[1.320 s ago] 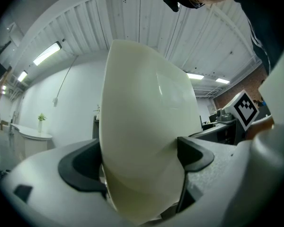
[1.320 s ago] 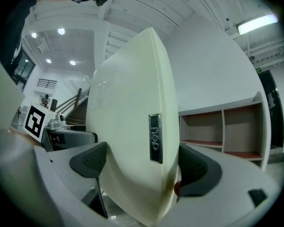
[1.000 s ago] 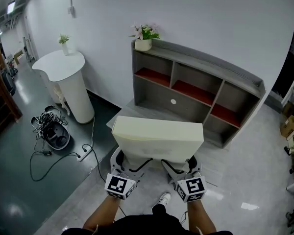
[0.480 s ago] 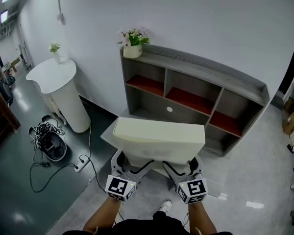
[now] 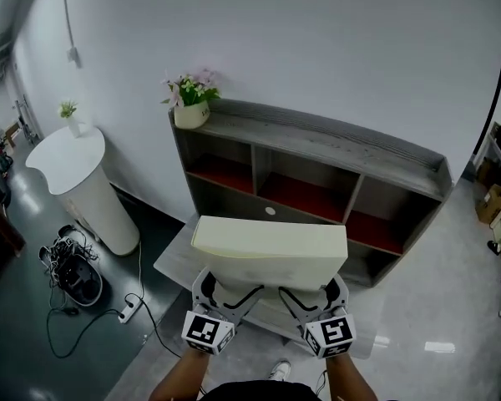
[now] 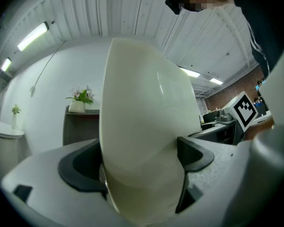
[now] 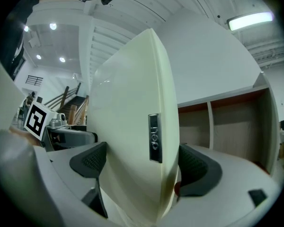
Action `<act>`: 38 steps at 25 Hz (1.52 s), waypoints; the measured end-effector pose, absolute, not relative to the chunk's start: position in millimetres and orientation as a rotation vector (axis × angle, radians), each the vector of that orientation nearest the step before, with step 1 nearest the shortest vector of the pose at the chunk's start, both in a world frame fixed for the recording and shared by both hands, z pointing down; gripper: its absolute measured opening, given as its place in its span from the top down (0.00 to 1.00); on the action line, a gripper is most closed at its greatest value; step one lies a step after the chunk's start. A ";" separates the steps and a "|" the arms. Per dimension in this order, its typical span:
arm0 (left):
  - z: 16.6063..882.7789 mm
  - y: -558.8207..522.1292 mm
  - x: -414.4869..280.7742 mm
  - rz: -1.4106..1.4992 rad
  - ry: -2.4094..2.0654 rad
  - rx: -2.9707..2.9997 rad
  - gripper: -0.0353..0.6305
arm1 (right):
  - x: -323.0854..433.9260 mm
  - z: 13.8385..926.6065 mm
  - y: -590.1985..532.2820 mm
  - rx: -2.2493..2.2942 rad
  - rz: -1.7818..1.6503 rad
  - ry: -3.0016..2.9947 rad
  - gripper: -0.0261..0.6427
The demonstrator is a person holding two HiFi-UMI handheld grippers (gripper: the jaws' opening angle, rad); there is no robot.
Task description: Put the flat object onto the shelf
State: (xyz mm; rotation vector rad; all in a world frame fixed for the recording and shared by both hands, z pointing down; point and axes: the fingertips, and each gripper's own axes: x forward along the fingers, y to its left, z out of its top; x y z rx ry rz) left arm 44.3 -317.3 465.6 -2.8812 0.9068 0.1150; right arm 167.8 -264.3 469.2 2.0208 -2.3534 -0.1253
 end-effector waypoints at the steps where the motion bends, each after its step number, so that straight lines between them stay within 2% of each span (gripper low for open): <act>1: 465.1 -320.6 51.6 0.115 0.902 -2.884 0.21 | 174.9 469.2 -266.9 2.029 -0.123 -2.348 0.23; 23: 423.9 -369.4 127.5 0.176 0.693 -2.899 0.21 | 244.3 427.7 -298.5 2.168 -0.223 -2.261 0.23; 38: 321.4 -402.6 170.1 0.378 0.423 -2.842 0.21 | 273.1 324.7 -315.9 2.330 -0.427 -2.063 0.23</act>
